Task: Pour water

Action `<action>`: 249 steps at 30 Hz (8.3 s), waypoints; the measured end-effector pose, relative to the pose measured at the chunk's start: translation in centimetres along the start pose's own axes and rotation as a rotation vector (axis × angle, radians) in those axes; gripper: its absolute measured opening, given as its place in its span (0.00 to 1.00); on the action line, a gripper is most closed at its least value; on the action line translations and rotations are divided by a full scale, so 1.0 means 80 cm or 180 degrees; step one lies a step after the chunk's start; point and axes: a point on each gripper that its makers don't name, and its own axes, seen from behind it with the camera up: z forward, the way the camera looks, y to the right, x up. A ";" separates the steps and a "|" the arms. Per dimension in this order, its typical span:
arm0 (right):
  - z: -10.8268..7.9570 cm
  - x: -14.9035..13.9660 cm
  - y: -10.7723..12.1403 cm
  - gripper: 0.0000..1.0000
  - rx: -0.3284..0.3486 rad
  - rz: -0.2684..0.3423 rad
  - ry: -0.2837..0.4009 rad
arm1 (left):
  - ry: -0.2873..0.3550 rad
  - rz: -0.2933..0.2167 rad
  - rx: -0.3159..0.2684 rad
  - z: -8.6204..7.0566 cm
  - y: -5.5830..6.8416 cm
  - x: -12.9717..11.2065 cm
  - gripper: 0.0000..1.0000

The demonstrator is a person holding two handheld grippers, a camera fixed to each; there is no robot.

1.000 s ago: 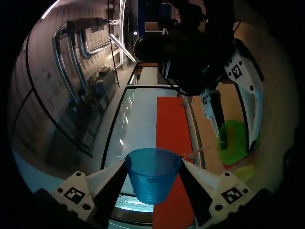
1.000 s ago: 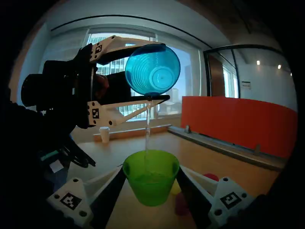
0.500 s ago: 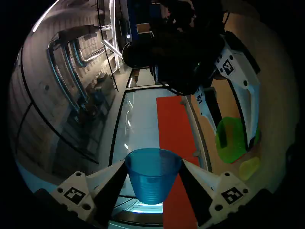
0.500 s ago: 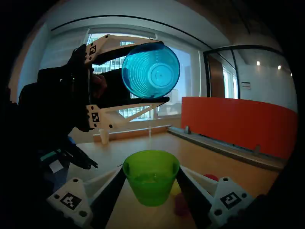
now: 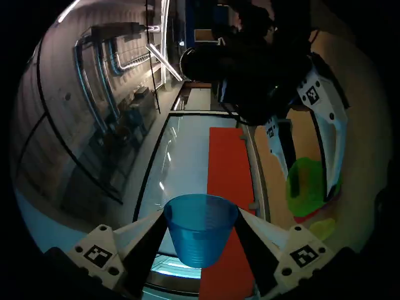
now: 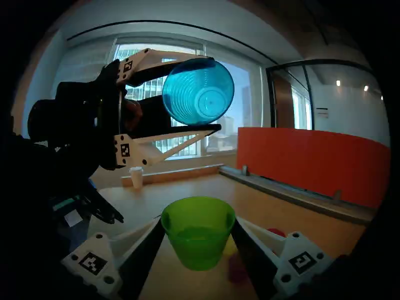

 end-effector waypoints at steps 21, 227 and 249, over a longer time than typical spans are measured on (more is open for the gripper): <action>-0.001 0.008 0.000 0.90 -0.0049 -0.0028 0.0065 | 0.0054 -0.1710 -0.0104 -0.001 0.008 -0.023 0.88; -0.077 -0.246 0.120 0.92 -0.0477 0.0222 -0.1494 | -0.1951 -0.4209 -0.2313 -0.118 0.454 -0.140 0.89; -0.112 -0.249 0.117 1.00 -0.0659 0.0256 -0.1486 | -0.2066 -0.4322 -0.2088 -0.139 0.446 -0.151 0.89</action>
